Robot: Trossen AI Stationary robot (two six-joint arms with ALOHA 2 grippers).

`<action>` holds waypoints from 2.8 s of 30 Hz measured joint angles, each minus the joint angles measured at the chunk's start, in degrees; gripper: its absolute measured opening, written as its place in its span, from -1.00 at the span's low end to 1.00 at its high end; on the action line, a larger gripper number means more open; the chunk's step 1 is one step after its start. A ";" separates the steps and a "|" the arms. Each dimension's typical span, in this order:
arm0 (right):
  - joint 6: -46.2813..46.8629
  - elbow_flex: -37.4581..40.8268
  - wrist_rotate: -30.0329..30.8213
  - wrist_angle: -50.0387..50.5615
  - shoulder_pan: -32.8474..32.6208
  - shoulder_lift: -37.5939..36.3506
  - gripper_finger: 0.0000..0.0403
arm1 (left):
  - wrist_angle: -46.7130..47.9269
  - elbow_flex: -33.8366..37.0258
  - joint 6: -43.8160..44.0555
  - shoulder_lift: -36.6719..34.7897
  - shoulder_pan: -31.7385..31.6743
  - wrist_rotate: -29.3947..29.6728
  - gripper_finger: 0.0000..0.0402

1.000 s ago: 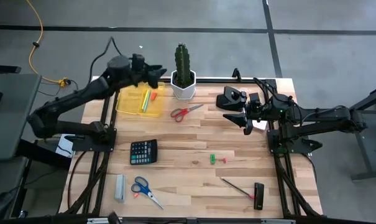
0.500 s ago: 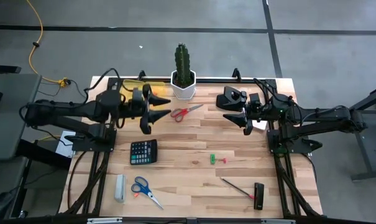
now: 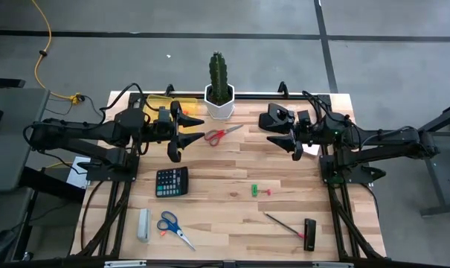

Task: Pack school essentials
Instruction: Put the black pencil into the transparent yellow supply box

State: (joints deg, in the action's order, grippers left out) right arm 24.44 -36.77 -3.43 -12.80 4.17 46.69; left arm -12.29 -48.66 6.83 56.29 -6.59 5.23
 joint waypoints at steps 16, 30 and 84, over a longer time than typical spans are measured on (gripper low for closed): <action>28.93 -17.13 -4.12 49.83 -28.46 23.32 -0.02 | 0.48 -0.02 0.00 0.02 -0.24 0.00 -0.04; 56.68 -17.95 -13.73 47.26 -41.03 44.68 -0.02 | 0.61 -0.03 -0.03 0.07 -0.24 0.61 -0.04; 64.18 -18.28 -7.57 60.17 -40.62 56.56 -0.95 | 0.90 -0.07 -3.56 0.07 -0.24 4.61 -0.04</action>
State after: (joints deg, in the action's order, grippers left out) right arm 88.62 -55.05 -11.00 47.36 -36.45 103.25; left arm -11.40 -48.73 3.27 56.36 -6.83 9.85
